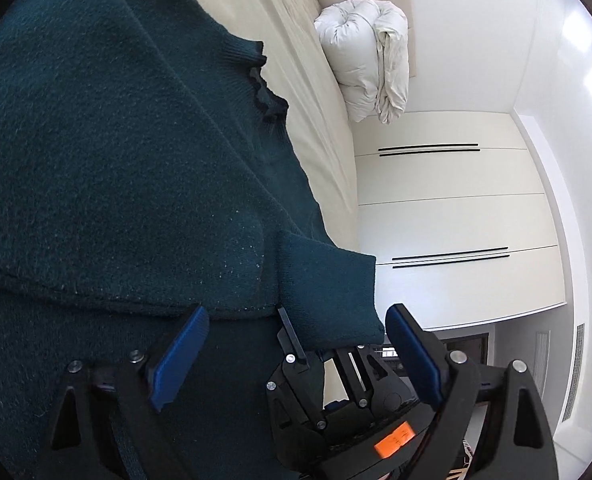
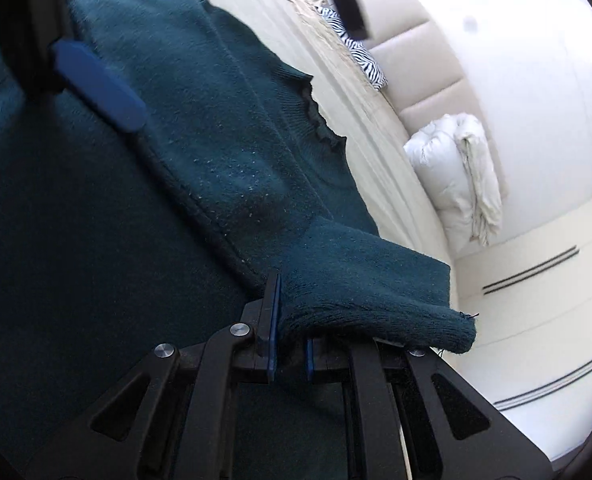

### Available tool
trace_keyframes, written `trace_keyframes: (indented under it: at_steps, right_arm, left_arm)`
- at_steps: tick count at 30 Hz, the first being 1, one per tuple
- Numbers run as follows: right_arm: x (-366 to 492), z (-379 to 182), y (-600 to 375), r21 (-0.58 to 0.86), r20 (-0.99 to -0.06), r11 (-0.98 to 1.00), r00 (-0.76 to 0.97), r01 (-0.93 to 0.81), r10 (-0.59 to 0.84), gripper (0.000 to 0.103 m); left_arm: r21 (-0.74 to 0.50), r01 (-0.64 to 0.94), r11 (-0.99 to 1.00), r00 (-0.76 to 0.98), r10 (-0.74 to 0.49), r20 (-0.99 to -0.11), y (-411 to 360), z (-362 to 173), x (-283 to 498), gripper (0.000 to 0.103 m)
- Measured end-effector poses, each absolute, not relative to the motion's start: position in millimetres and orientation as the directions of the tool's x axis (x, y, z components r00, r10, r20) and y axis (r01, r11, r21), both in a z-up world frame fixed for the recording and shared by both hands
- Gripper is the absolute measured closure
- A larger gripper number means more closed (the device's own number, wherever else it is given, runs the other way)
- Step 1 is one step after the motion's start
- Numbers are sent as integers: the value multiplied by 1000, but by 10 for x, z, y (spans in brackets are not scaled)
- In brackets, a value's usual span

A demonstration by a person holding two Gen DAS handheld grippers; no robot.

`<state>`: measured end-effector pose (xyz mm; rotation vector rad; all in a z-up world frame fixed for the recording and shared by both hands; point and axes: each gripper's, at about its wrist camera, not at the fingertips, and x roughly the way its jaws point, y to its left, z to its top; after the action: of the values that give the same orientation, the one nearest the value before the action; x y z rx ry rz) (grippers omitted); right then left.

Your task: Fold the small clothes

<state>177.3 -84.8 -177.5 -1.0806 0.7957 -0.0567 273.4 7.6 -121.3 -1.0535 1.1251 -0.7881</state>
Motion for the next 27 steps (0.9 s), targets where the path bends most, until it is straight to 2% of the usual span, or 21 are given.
trace_keyframes:
  at_steps: [4, 12, 16, 18, 20, 22, 23, 24, 25, 26, 27]
  right_arm:
    - [1665, -1930, -650, -882, -471, 231, 773, -410, -424, 94]
    - [1686, -1821, -528, -876, -481, 247, 776, -413, -408, 94]
    - [1681, -1729, -593, -834, -537, 372, 757, -408, -372, 94]
    - [1708, -1575, -701, -762, -600, 514, 729, -395, -330, 93]
    - [1688, -1363, -830, -609, -688, 706, 684, -362, -242, 87]
    - [1663, -1161, -1088, -401, -758, 861, 642, -312, -120, 73]
    - [1613, -1080, -1231, -298, -771, 914, 634, -276, -61, 68]
    - [1565, -1005, -1368, -208, -775, 949, 632, -237, -12, 51]
    - [1500, -941, -1499, -129, -770, 972, 638, -196, 26, 46]
    - [1423, -892, -1636, -49, -763, 986, 643, -158, 66, 46]
    - [1353, -864, -1759, 37, -761, 992, 640, -123, 108, 46]
  left_arm:
    - [-954, -19, 300, 326, -900, -289, 306, -1191, 2758, 7]
    - [-929, -18, 369, 269, -893, -360, 237, -1229, 2785, 4]
    - [-911, 6, 412, 224, -889, -400, -5, -1215, 2853, 5]
    - [-896, -4, 443, 205, -877, -435, -86, -1221, 2871, 9]
    - [-876, 1, 482, 193, -860, -473, -158, -1209, 2860, 11]
    - [-851, 23, 524, 179, -840, -512, -247, -1181, 2834, 12]
    - [-840, 35, 542, 169, -831, -530, -308, -1169, 2826, 16]
    - [-824, 40, 565, 161, -817, -553, -351, -1170, 2814, 25]
    - [-806, 43, 590, 157, -801, -578, -401, -1169, 2811, 30]
    - [-797, 46, 602, 151, -793, -590, -447, -1173, 2813, 44]
    - [-793, 48, 607, 139, -790, -597, -490, -1184, 2820, 66]
